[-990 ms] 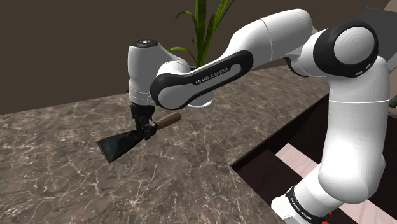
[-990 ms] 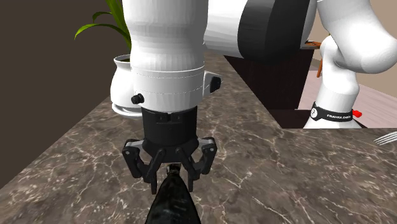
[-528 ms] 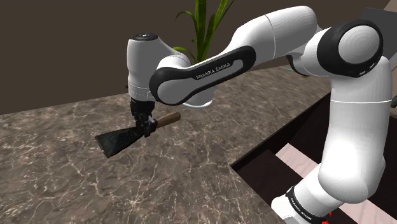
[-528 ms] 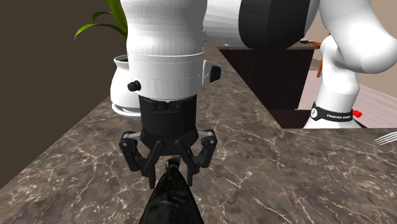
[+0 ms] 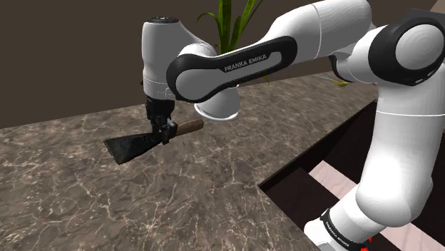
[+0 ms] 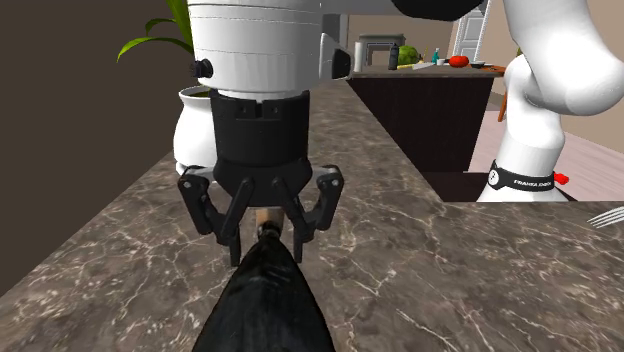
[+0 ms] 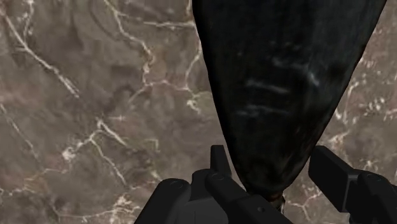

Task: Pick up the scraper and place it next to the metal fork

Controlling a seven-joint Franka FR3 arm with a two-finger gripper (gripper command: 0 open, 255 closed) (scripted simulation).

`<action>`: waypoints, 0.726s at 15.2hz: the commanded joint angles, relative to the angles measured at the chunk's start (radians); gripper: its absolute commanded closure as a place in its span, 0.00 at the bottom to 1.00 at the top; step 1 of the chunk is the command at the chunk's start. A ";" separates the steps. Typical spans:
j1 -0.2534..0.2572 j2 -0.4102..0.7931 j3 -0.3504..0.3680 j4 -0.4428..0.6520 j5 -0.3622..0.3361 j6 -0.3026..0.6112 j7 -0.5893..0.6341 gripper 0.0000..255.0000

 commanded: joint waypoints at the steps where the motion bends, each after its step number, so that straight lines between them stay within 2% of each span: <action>1: -0.005 -0.012 0.008 0.011 0.012 -0.020 -0.008 1.00; 11: -0.016 -0.058 0.036 0.086 0.059 -0.125 -0.041 1.00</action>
